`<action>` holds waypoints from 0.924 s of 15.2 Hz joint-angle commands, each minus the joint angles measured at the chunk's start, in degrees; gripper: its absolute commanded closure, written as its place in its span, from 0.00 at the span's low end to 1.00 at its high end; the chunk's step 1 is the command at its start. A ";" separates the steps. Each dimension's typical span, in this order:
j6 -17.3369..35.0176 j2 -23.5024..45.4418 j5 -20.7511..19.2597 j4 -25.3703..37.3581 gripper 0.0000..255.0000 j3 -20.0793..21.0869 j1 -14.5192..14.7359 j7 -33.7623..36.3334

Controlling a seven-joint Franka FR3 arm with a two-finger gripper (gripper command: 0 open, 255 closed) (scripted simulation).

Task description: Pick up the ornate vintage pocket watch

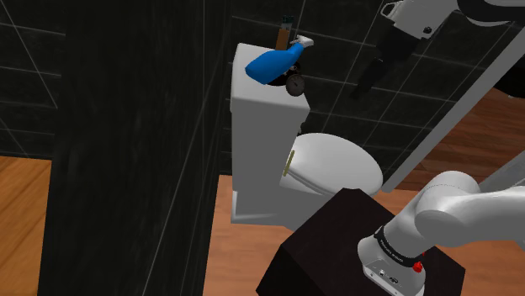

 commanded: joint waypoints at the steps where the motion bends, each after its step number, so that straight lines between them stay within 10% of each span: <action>1: 0.00 0.00 0.00 0.00 0.00 0.00 0.00 0.00; 14: -0.98 33.32 0.75 29.36 0.00 10.98 -6.51 30.20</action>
